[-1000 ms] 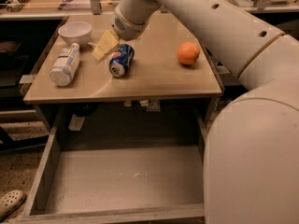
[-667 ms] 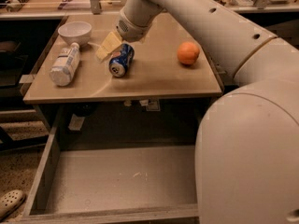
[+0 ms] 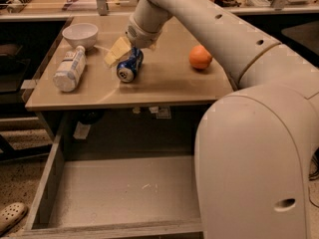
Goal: Place pepsi can into top drawer
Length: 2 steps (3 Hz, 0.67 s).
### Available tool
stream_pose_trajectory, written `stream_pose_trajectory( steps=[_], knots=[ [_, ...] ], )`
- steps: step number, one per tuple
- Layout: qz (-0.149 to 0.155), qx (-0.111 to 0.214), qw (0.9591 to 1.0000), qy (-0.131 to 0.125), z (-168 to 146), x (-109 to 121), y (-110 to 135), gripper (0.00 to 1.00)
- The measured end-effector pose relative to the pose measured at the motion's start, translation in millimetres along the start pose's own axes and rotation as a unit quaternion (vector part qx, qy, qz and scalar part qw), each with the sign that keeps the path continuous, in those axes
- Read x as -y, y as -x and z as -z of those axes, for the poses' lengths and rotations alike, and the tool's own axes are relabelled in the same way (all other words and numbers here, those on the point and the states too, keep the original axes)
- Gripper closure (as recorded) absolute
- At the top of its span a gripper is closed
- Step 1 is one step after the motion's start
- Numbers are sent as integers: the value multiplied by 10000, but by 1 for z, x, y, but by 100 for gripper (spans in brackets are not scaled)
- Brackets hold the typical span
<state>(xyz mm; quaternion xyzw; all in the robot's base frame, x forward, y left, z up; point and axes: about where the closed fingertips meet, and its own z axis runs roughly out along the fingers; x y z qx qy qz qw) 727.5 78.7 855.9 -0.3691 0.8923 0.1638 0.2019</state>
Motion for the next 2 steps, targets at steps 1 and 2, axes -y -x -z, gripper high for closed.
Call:
stream_pose_trajectory(
  steps=[1, 2],
  knots=[
    [-106, -42, 9998, 165, -12, -3, 4, 0],
    [-168, -101, 9994, 286, -20, -6, 6, 0]
  ],
)
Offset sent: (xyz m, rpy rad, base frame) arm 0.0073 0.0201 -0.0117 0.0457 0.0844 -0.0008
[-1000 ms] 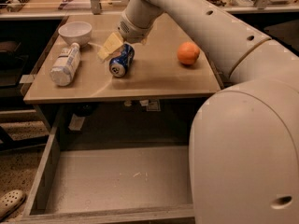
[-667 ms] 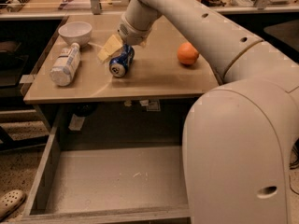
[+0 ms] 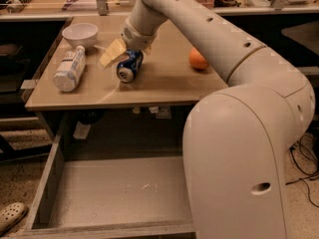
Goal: Place pepsi can into top drawer
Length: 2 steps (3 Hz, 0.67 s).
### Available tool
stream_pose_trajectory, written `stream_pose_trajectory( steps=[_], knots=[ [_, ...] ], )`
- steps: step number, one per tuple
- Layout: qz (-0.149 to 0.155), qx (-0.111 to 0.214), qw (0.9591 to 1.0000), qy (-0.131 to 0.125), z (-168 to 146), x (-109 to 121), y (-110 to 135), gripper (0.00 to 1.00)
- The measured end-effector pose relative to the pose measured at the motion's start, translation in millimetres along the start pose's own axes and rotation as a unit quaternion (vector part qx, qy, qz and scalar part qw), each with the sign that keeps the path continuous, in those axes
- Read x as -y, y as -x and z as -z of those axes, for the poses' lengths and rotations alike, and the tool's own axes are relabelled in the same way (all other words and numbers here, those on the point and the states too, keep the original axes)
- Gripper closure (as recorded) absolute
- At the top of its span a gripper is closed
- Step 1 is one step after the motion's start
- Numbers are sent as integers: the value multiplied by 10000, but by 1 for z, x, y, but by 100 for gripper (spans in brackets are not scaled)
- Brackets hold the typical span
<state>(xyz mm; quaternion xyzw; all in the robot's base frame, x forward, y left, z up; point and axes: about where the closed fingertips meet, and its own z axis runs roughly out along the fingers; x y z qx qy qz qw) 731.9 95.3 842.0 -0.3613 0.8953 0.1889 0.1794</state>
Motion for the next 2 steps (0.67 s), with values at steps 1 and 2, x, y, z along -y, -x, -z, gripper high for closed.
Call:
stream_pose_trajectory(
  steps=[1, 2],
  knots=[
    [-91, -70, 9999, 80, -8, 1, -1, 0],
    [-91, -70, 9999, 80, -8, 1, -1, 19]
  ],
)
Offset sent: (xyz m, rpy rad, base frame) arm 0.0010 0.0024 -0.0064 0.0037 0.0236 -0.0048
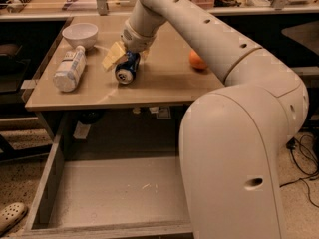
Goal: Place pepsi can into top drawer
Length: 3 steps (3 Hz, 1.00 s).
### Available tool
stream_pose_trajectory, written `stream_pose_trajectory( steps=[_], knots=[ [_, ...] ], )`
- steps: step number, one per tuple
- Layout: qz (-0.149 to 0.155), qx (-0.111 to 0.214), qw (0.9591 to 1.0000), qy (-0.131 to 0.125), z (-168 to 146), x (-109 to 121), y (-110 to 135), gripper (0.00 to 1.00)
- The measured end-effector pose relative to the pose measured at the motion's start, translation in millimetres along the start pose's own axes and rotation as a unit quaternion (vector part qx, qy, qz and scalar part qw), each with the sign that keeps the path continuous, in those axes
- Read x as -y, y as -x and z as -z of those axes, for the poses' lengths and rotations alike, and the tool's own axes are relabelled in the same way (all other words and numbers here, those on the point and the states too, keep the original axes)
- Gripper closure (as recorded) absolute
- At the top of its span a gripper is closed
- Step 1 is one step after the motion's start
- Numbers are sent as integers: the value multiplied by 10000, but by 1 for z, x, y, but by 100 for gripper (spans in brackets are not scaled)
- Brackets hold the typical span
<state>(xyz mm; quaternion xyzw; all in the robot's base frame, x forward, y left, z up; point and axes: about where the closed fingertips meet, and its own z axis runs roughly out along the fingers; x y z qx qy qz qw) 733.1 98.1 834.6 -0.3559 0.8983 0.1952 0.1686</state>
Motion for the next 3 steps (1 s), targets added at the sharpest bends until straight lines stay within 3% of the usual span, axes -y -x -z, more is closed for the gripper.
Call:
stream_pose_trajectory(
  steps=[3],
  knots=[
    [0, -1, 10000, 0, 0, 0, 0, 89]
  ],
)
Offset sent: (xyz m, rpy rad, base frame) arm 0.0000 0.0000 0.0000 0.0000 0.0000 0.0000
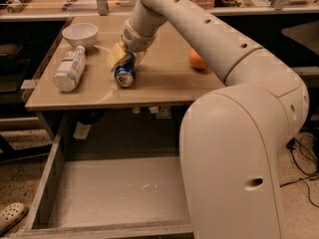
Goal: Place pepsi can into top drawer
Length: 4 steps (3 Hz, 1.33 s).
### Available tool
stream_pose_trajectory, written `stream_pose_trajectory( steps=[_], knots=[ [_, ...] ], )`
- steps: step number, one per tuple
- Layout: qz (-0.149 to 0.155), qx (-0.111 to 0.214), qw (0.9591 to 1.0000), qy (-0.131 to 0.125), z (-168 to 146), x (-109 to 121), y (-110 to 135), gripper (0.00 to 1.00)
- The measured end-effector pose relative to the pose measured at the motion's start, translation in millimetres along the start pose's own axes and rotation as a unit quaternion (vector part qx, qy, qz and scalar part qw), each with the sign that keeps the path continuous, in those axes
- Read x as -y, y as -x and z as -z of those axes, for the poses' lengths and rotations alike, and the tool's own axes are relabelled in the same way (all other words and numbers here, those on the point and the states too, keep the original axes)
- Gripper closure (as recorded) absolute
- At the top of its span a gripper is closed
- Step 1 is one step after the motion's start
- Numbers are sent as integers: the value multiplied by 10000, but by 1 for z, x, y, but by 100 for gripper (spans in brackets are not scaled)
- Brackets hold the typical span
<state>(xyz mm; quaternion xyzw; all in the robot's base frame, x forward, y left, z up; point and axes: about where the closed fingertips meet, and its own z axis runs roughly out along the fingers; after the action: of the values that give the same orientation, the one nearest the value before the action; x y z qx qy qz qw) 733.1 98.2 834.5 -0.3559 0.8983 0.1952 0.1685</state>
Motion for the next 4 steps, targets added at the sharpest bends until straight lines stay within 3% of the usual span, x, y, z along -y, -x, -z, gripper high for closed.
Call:
stream_pose_trajectory(
  steps=[1, 3, 4],
  knots=[
    [0, -1, 10000, 1, 0, 0, 0, 100],
    [115, 11, 9999, -61, 16, -11, -2, 100],
    [18, -74, 9996, -272, 48, -37, -40, 100]
  ],
)
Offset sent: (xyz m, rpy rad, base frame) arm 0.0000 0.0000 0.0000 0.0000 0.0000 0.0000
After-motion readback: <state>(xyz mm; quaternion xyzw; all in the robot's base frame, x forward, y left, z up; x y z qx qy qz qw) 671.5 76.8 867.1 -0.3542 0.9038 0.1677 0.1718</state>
